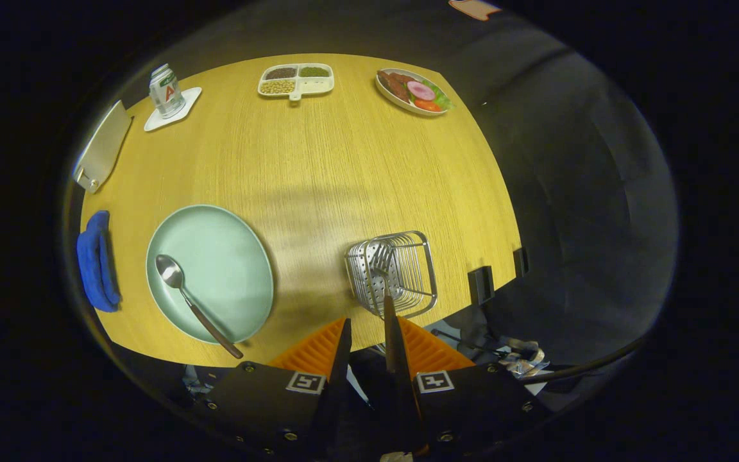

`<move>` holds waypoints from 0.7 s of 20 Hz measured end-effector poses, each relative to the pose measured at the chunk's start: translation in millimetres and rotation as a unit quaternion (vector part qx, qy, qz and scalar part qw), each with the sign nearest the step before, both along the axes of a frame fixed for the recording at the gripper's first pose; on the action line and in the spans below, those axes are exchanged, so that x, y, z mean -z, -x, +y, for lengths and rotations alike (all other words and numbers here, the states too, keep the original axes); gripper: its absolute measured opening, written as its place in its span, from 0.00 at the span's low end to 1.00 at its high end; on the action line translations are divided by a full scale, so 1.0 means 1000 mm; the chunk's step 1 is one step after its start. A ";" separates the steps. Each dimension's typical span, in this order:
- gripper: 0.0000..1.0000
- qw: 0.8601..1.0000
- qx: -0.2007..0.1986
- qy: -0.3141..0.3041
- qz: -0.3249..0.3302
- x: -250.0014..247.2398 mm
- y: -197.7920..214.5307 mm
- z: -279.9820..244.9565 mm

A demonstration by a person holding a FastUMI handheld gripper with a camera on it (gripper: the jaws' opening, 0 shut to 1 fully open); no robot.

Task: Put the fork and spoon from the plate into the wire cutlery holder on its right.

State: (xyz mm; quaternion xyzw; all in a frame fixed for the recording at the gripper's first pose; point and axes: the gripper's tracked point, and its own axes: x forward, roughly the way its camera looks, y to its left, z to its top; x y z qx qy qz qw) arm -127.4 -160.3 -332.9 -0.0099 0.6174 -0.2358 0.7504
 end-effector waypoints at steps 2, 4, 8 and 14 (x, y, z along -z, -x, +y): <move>0.37 1.000 -0.020 0.002 0.001 -0.001 -0.004 0.011; 0.37 0.999 -0.040 0.003 0.003 0.000 -0.006 0.023; 0.37 0.996 -0.084 0.004 0.006 0.003 -0.010 0.051; 0.37 0.988 -0.155 0.000 0.018 0.018 -0.014 0.097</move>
